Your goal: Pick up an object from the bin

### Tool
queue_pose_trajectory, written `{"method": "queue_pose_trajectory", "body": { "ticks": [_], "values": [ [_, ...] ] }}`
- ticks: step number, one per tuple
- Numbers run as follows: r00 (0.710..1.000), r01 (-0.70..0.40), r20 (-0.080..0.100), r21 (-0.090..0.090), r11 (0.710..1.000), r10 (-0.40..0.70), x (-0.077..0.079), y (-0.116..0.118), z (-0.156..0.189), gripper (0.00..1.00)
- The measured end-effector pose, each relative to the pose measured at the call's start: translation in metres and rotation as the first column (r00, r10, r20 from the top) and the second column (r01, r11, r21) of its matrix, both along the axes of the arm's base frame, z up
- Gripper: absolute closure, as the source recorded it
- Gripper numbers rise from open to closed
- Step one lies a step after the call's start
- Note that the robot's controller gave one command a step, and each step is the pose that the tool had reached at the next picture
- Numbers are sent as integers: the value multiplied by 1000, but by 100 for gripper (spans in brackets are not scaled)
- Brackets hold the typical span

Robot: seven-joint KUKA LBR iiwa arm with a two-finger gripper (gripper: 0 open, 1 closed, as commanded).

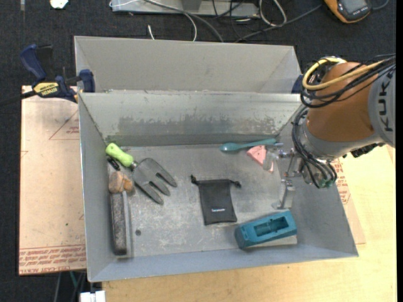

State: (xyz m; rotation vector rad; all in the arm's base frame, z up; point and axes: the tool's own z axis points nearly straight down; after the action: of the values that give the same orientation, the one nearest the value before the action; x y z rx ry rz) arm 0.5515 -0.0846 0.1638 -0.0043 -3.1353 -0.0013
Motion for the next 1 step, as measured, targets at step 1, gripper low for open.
{"method": "queue_pose_trajectory", "body": {
  "ticks": [1],
  "values": [
    [1000, -2, 7, -1, 1000, 2, 2, 0, 5, 0]
  ]
}}
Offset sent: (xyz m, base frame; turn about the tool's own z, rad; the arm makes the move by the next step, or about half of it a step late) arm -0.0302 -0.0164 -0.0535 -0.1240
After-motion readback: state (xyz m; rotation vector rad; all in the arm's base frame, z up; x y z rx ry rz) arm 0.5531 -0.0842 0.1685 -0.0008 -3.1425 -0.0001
